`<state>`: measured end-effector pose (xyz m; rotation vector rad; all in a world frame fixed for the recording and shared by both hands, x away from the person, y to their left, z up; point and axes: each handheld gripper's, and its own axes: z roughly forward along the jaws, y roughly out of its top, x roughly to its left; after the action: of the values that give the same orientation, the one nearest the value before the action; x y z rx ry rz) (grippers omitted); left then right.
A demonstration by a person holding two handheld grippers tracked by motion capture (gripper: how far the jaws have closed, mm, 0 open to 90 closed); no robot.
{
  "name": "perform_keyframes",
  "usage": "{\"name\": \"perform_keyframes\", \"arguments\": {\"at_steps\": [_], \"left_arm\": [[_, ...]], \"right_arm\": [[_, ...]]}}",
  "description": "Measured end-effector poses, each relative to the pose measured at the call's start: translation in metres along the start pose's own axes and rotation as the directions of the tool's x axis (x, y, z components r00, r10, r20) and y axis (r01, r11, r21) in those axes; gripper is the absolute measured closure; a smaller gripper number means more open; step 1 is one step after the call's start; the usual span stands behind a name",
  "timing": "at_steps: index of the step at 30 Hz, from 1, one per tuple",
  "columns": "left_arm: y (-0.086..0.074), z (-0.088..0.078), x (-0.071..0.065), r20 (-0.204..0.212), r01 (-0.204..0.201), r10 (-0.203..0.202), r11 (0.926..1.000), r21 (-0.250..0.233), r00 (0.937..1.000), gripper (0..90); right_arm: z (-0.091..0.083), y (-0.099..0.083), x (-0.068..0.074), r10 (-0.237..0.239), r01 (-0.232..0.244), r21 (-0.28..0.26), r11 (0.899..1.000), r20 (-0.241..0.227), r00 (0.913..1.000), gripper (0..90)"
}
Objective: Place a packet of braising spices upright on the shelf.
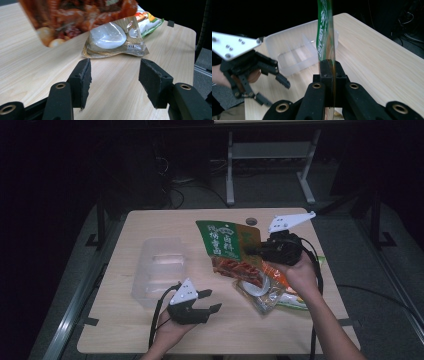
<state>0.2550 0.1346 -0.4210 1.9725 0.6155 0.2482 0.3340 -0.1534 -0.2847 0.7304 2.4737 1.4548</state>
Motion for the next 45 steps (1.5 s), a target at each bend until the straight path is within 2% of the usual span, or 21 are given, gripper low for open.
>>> {"name": "perform_keyframes", "arguments": {"at_steps": [9,13,22,24,33,38,45], "left_arm": [[-0.001,0.0,-0.003,0.003,0.0,0.0,1.0,-0.003,1.0,41.2],[-0.001,0.0,-0.002,0.006,-0.011,0.011,0.9999,0.003,0.9999,40.3],[-0.001,-0.001,-0.003,0.004,-0.017,0.017,0.9998,0.002,0.9998,36.9],[-0.001,0.0,-0.003,0.005,-0.017,0.017,0.9999,0.001,0.9998,36.3],[0.001,0.004,-0.003,0.011,-0.051,0.05,0.9985,0.021,0.9987,34.9],[0.0,0.005,-0.003,0.018,-0.03,0.03,0.9995,0.01,0.9994,34.1],[0.001,0.006,-0.005,0.021,-0.027,0.027,0.9996,0.009,0.9994,33.2]], "right_arm": [[0.02,0.02,-0.003,-0.011,0.011,-0.009,1.0,-0.012,0.9999,89.8],[0.032,0.029,-0.003,-0.033,0.033,-0.009,0.999,-0.016,0.9993,89.8],[0.052,0.043,-0.003,-0.036,0.035,-0.01,0.999,-0.032,0.9988,89.8],[0.059,0.048,-0.002,-0.024,0.023,-0.017,1.0,-0.04,0.9989,89.8],[0.088,0.069,0.001,-0.039,0.038,-0.018,0.999,-0.05,0.998,89.8],[0.1,0.079,0.002,-0.05,0.049,-0.023,0.999,-0.048,0.9976,89.8],[0.116,0.091,0.005,-0.072,0.072,-0.017,0.997,-0.053,0.996,89.8]]}}
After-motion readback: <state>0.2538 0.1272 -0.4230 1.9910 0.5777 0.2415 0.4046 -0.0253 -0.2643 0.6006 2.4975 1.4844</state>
